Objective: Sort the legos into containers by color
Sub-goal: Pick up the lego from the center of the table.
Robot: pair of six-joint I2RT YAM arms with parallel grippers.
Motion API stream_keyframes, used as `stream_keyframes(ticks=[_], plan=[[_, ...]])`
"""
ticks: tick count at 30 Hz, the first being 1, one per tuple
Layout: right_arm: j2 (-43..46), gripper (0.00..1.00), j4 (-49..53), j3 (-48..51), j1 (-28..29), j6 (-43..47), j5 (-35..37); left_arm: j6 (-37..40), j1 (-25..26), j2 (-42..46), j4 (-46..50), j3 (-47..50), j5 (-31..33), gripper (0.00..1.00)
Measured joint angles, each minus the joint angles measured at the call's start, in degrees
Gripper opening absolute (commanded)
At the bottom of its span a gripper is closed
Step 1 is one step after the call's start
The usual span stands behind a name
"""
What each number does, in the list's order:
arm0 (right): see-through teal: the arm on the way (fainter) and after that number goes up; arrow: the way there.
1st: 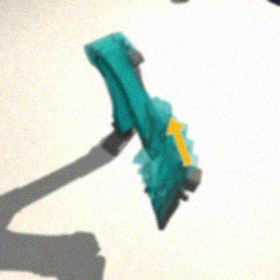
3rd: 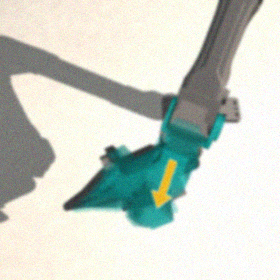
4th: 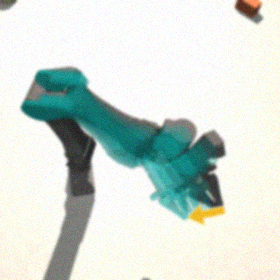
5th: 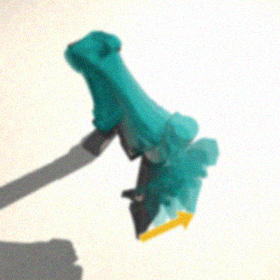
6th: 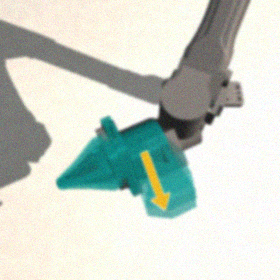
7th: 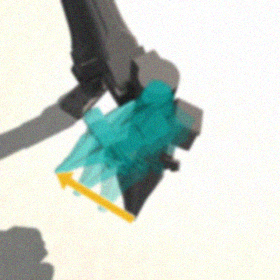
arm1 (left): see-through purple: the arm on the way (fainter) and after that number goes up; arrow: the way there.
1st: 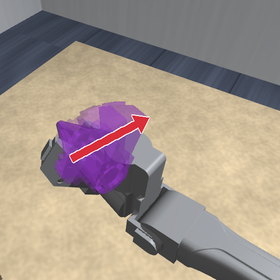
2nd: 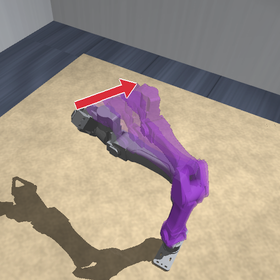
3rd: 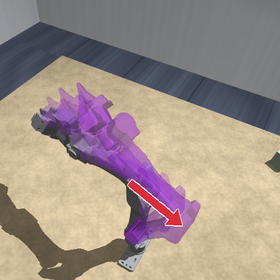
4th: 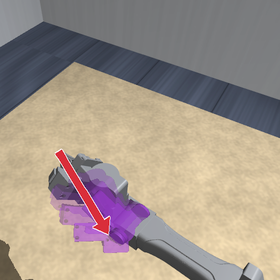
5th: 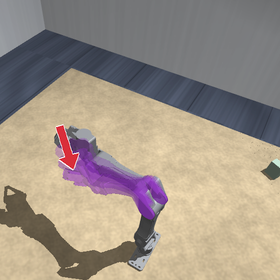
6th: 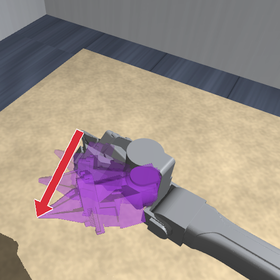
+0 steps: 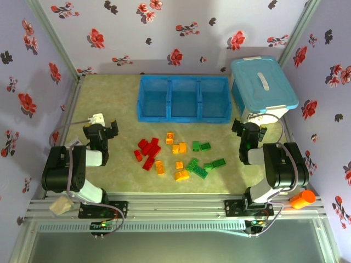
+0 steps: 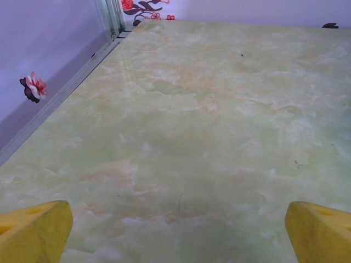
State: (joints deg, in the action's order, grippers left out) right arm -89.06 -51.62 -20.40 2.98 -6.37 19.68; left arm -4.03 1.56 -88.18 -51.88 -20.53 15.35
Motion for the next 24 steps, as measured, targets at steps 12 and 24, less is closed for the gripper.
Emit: stream_keyframes(ticks=[12,24], plan=[[27.43,0.97,46.25,-24.90,4.42,-15.87,-2.84,-4.94,9.53,19.32,33.07,-20.90,11.41,1.00],[25.33,0.99,67.10,-29.16,12.20,-22.67,-10.75,-15.47,18.95,21.88,66.03,-32.74,5.01,1.00]])
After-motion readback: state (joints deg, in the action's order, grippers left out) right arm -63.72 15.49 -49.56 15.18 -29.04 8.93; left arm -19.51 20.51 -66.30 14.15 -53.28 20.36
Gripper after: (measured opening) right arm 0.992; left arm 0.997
